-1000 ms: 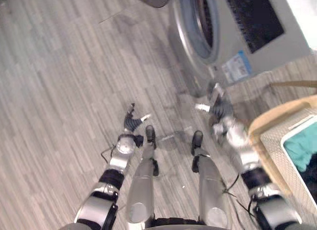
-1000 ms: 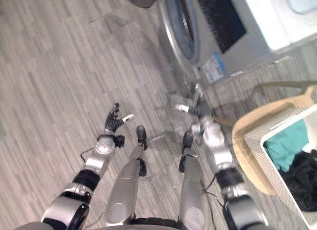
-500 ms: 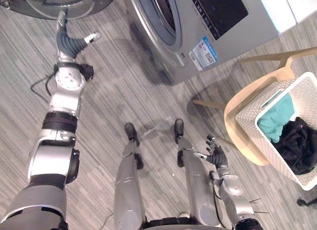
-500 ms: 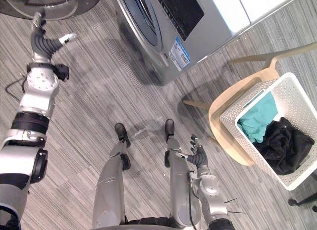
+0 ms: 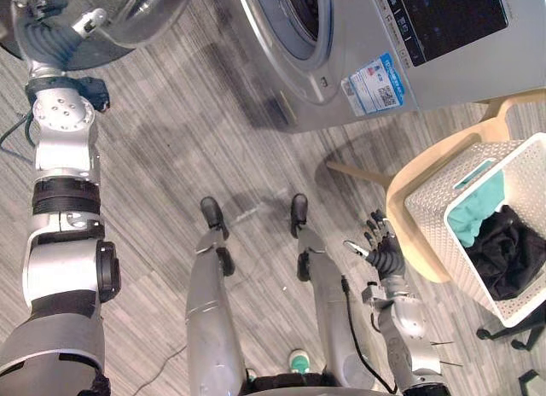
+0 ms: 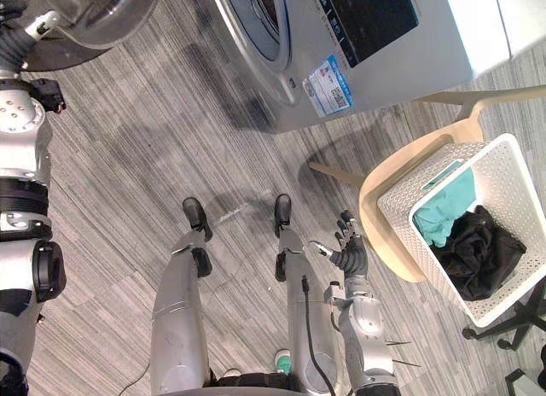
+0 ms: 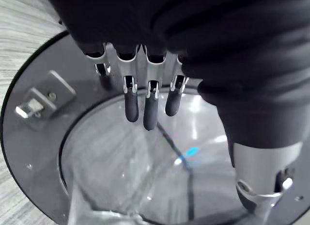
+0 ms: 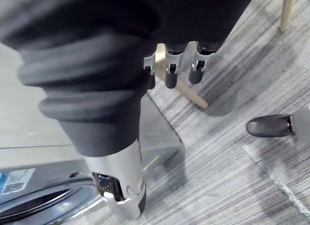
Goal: Pick up the laundry basket with both hands and put the clothes into the washing machine.
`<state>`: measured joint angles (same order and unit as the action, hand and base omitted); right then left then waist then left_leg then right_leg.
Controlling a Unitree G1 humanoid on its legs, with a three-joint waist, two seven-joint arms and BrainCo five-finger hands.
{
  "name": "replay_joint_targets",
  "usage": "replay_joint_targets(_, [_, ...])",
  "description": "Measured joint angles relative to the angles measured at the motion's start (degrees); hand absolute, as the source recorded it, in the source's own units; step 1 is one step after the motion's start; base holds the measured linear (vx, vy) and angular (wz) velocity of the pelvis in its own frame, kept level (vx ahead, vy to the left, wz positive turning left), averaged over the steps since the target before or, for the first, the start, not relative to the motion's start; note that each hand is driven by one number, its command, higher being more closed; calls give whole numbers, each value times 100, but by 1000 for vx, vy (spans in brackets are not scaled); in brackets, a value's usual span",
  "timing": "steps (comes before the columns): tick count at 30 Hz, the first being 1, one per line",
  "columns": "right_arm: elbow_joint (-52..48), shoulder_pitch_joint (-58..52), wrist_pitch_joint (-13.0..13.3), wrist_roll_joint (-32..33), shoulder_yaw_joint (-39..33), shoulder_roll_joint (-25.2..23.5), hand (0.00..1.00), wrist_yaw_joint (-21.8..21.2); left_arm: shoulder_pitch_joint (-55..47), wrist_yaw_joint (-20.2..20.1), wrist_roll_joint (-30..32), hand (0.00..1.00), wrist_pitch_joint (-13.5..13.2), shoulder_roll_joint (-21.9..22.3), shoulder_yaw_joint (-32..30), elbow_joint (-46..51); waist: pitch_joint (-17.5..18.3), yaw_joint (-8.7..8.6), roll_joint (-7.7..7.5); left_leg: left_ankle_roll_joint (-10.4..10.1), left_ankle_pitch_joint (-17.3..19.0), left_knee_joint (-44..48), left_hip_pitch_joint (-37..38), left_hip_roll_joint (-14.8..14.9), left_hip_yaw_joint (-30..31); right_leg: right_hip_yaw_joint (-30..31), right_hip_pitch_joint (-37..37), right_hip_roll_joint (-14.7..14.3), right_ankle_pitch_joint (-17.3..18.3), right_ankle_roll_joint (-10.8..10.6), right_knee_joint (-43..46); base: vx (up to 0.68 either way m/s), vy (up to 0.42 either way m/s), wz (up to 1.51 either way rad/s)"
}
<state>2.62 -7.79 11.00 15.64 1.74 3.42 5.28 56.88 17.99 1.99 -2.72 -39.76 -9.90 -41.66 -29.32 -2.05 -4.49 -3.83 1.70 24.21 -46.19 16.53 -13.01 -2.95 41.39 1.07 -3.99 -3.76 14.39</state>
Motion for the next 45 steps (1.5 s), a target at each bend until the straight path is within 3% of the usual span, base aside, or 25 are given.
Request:
replay_joint_targets(9, [-233,-292,124,160,-3,15,0,-24,-202,213,88,0,162,-15,-352,11,7,93,-14,18,56,91,47,48,-96,27,-33,3,30,-17,55,4,3,-1])
replay_joint_targets(14, [-232,-293,124,184,-2,5,0,4,-776,352,70,0,148,162,-380,466,14,112,-25,4,90,99,480,40,-83,-26,-431,26,195,19,210,21,0,9])
replay_joint_targets(20, [-198,-290,-40,131,-7,9,0,-2,-2565,156,-160,0,-18,1293,-262,809,37,147,-35,-35,234,41,1524,-55,-187,-1,-1178,132,635,11,693,39,-37,7])
replay_joint_targets(26, [736,-287,-395,-777,-128,4,0,9,-5101,-318,-12,0,-76,2953,293,590,1096,122,75,-111,528,-290,2642,-200,-492,254,-1934,206,975,-37,716,108,-13,-14])
replay_joint_targets(29, [1213,-212,-571,-1244,-341,21,0,109,-5737,-458,118,0,-79,3292,291,-263,1514,109,241,-157,439,-761,3127,-359,-649,415,-2181,188,920,-64,409,135,6,-24])
replay_joint_targets(35, [882,45,-584,-1973,-400,55,0,225,-6412,-584,515,0,-1,3431,-101,-1284,1714,59,455,-216,360,-1396,4286,-359,-1695,1064,-2720,-21,445,-173,-188,99,22,-87])
replay_joint_targets(37, [764,142,-579,-2117,-395,60,0,234,-6505,-685,678,0,7,3437,-98,-1396,1751,6,462,-206,373,-1481,4563,-275,-2111,49,-2738,202,398,210,-427,5,-1,-107])
replay_joint_targets(38, [711,138,-547,-2217,-399,117,0,245,-6521,-695,791,0,30,3465,-89,-1422,1753,-31,512,-209,372,-1585,4746,-253,-2375,-1212,-2810,534,680,538,-284,-19,35,-101])
replay_joint_targets(39, [729,149,-531,-2309,-390,153,0,246,-6560,-764,924,0,46,3464,-82,-1435,1762,-8,505,-221,376,-1652,4959,-193,-2685,-2330,-2954,886,766,635,-160,-5,30,-107])
replay_joint_targets(41, [718,194,-500,-2432,-389,162,0,266,-6603,-809,1108,0,122,3481,3,-1547,1881,-3,492,-363,432,-1657,5137,-92,-3101,-3548,-3040,1228,772,702,66,24,-51,-137])
replay_joint_targets(43, [708,209,-489,-2538,-398,190,0,356,-6542,-822,1220,0,143,3414,126,-1627,1885,-22,504,-480,491,-1567,5301,-13,-3457,-3679,-3034,1189,643,557,131,61,-130,-127])
replay_joint_targets(45, [713,103,-488,-2542,-364,303,0,403,-6455,-854,1228,0,153,3487,125,-1628,1881,-23,580,-607,573,-918,5341,378,-3629,-3326,-2977,925,749,537,152,112,-179,-100])
